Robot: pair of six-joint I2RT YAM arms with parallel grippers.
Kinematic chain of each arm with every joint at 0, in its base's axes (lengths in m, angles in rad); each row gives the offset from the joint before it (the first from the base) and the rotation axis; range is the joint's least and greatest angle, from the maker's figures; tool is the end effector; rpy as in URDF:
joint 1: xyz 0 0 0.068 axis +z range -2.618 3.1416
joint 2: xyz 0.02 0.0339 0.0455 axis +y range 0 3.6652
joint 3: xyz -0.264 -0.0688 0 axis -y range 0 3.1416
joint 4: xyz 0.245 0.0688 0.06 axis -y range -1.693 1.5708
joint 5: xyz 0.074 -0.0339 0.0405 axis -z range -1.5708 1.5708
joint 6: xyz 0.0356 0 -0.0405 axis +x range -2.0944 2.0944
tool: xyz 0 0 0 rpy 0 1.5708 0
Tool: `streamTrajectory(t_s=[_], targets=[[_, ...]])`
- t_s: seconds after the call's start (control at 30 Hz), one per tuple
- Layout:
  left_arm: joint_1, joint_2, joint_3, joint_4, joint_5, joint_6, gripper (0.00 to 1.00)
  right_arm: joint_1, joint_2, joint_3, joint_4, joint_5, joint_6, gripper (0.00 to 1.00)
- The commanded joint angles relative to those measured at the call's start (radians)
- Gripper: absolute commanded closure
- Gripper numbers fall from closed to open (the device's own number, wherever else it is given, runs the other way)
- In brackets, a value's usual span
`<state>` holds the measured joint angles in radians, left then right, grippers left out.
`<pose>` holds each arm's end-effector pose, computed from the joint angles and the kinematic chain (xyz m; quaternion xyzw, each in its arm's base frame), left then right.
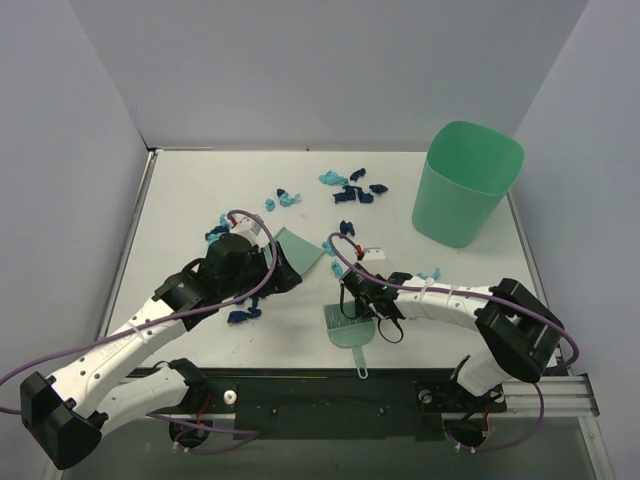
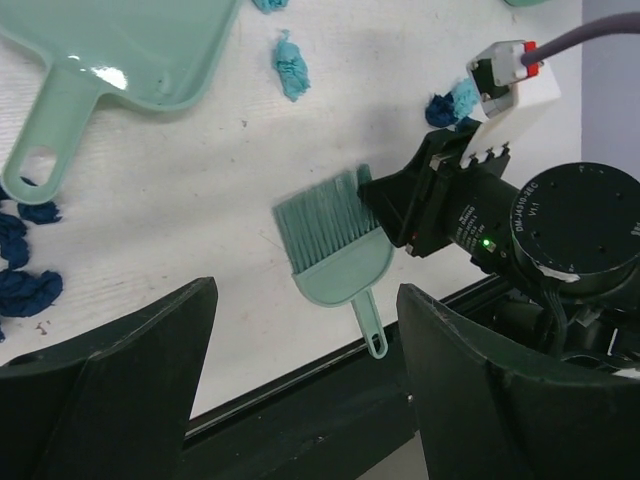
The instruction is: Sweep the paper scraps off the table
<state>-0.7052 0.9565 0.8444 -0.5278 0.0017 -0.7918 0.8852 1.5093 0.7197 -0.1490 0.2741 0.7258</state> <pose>0.1568 -0.1335 0.2960 -0.0383 0.8928 -0.3060 0.3283 0.1866 0.2129 0.1579 -0.0326 0.9419 0.1321 0.3070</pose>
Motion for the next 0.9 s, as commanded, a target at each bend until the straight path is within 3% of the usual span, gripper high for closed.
streamTrajectory(t_s=[0.0,0.03,0.53,0.87], targets=[[-0.019,-0.022,-0.016,0.149,0.060,0.025,0.17,0.006,0.017,-0.020,-0.026,-0.009,0.034,0.96],[-0.023,-0.025,-0.022,0.156,0.060,0.028,0.17,0.006,0.011,-0.019,-0.038,-0.007,0.038,1.00],[-0.042,-0.111,-0.232,0.434,0.040,0.022,0.17,-0.011,-0.118,0.371,-0.406,0.062,0.144,1.00],[-0.045,-0.084,-0.321,0.664,0.080,0.042,0.14,-0.080,-0.130,0.595,-0.491,0.004,0.185,1.00]])
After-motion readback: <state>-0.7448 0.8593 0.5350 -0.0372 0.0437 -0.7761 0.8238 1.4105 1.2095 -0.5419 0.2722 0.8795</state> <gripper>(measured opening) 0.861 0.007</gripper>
